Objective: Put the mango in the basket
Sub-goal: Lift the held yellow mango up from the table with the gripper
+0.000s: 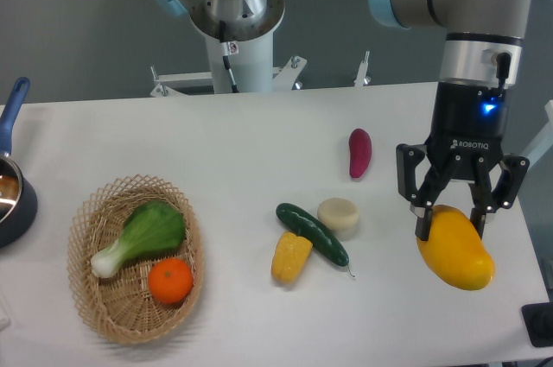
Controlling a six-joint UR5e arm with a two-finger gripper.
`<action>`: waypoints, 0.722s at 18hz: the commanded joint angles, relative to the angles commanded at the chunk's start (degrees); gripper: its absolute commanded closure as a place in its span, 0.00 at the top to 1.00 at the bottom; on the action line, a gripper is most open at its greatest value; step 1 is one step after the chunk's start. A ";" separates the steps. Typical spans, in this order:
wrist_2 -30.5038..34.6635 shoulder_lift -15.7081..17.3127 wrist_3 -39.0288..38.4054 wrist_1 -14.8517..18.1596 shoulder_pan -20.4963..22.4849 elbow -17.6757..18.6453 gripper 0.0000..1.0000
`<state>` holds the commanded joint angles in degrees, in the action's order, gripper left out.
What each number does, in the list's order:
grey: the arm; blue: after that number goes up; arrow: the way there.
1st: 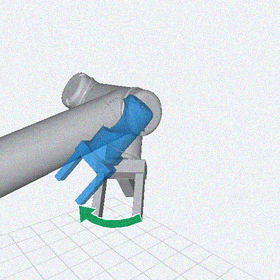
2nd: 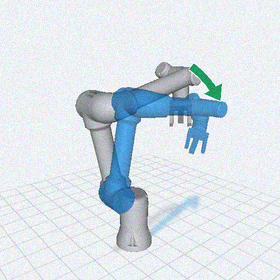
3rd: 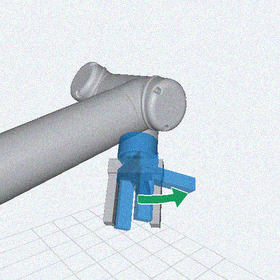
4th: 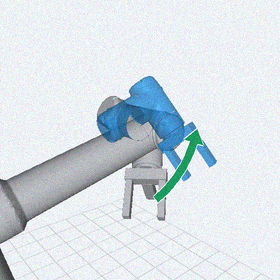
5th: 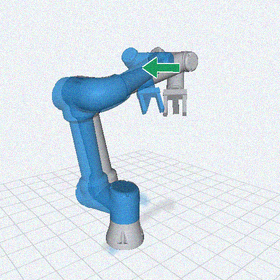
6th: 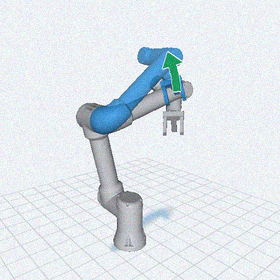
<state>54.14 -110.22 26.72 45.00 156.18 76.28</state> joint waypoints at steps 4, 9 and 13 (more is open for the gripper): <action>0.00 1.59 0.70 -2.02 -0.26 2.38 0.33; 0.09 1.68 0.53 -2.02 -0.53 2.47 0.33; 0.35 1.68 0.44 -2.02 -1.14 2.21 0.33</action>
<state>54.49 -108.54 27.16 42.98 155.04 78.49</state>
